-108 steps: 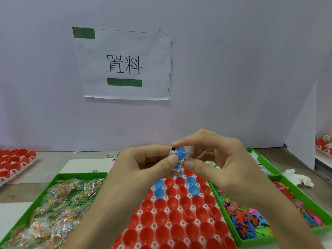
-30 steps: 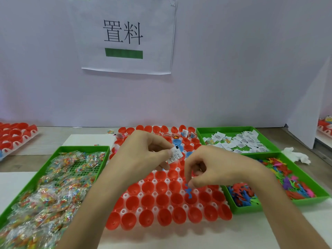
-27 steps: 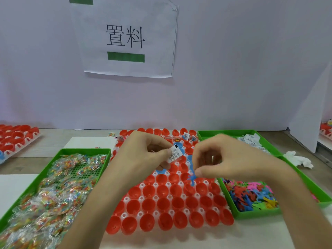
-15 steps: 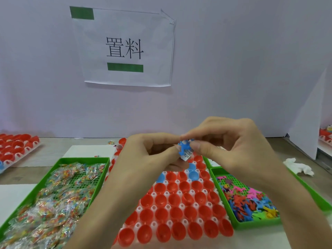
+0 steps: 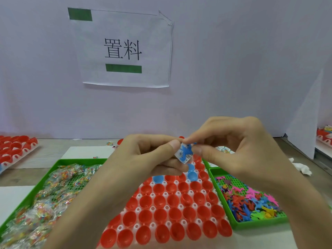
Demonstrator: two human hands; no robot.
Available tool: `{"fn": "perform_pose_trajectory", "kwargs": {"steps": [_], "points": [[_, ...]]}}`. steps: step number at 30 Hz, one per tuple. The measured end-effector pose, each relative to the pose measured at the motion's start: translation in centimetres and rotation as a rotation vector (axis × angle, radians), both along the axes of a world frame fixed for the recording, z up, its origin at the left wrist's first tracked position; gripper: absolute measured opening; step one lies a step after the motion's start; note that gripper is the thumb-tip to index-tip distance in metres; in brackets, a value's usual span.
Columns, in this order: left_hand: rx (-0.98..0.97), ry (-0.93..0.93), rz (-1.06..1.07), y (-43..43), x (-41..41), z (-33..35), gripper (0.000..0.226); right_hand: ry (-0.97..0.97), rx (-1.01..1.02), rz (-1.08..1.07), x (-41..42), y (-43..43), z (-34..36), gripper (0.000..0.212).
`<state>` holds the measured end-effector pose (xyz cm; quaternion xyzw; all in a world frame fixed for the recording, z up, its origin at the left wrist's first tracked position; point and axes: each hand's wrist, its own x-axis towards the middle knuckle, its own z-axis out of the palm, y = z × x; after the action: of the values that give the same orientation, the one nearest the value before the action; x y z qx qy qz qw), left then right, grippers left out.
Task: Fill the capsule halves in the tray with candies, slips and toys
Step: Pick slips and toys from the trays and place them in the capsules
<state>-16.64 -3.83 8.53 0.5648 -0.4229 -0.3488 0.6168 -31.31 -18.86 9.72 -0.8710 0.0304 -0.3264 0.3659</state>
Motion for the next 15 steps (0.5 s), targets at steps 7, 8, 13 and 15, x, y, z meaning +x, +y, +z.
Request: {"fn": "perform_pose_trajectory", "kwargs": {"steps": [7,8,13,15], "points": [[-0.064,-0.274,0.198,-0.6,-0.4,-0.5,0.022,0.005,0.034,-0.071,0.8,0.0,-0.6,0.028],[-0.084,-0.307,0.226,-0.6,-0.3,-0.5,0.025,0.010,0.065,-0.065,1.1,0.2,-0.8,0.027],[-0.143,-0.507,0.373,-0.4,0.5,-0.7,0.031,-0.104,0.140,-0.138,3.3,2.3,-2.2,0.024],[-0.149,-0.579,0.392,-0.2,1.0,-0.7,0.043,-0.109,0.169,-0.158,4.0,2.5,-2.4,0.019]]}}
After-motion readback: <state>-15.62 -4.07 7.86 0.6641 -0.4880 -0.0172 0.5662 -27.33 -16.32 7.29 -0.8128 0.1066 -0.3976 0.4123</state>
